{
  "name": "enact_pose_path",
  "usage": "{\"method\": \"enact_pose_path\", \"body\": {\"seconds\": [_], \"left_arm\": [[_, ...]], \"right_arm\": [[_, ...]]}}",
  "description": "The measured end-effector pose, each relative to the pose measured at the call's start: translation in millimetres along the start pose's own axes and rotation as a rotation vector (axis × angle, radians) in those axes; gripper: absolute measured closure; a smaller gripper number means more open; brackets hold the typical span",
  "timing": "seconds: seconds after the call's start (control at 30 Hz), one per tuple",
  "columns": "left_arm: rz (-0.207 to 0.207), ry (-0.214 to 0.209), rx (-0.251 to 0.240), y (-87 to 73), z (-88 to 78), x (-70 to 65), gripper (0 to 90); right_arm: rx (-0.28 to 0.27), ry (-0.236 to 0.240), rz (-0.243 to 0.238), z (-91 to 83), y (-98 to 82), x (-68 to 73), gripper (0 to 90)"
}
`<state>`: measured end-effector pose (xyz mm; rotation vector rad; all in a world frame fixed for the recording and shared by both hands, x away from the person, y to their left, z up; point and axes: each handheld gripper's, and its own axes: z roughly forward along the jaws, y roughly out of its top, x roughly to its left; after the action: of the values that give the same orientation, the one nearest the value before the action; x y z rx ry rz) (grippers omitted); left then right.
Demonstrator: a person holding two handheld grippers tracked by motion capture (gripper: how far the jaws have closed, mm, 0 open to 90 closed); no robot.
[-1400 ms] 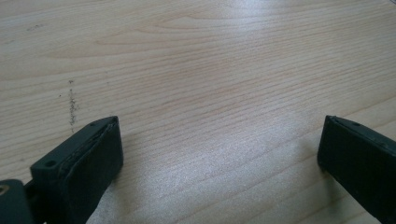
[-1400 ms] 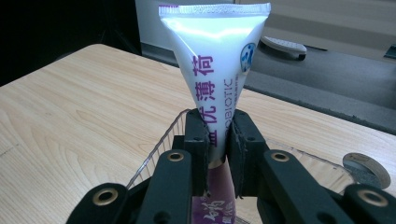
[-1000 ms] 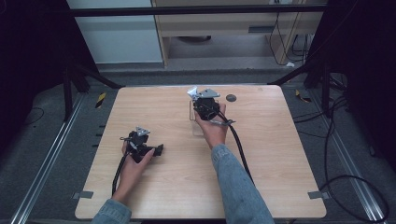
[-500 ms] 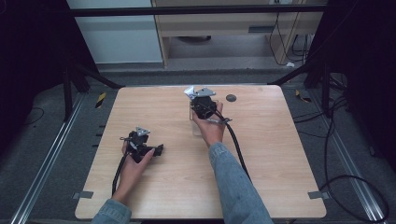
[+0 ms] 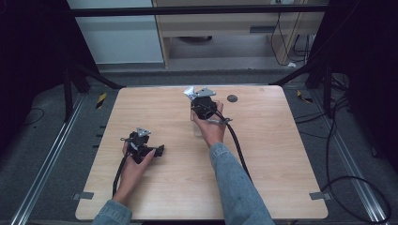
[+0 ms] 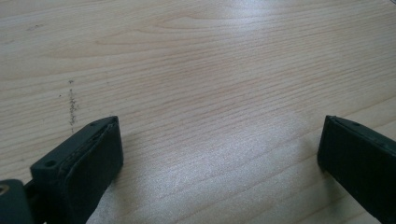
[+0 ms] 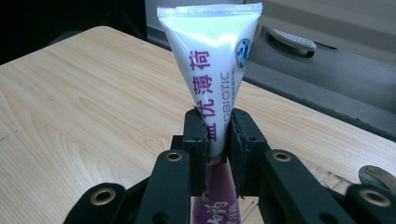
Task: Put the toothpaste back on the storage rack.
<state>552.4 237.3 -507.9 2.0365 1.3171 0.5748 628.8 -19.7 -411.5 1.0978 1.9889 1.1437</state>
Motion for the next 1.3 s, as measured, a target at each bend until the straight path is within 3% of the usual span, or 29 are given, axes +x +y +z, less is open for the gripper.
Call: {"method": "enact_pose_path", "body": {"seconds": [1.3], "left_arm": [[0.0,0.0,0.0,0.0,0.0,0.0,0.0]], "right_arm": [[0.001,0.033,0.01,-20.3,-0.3,-6.9,71.9]]}}
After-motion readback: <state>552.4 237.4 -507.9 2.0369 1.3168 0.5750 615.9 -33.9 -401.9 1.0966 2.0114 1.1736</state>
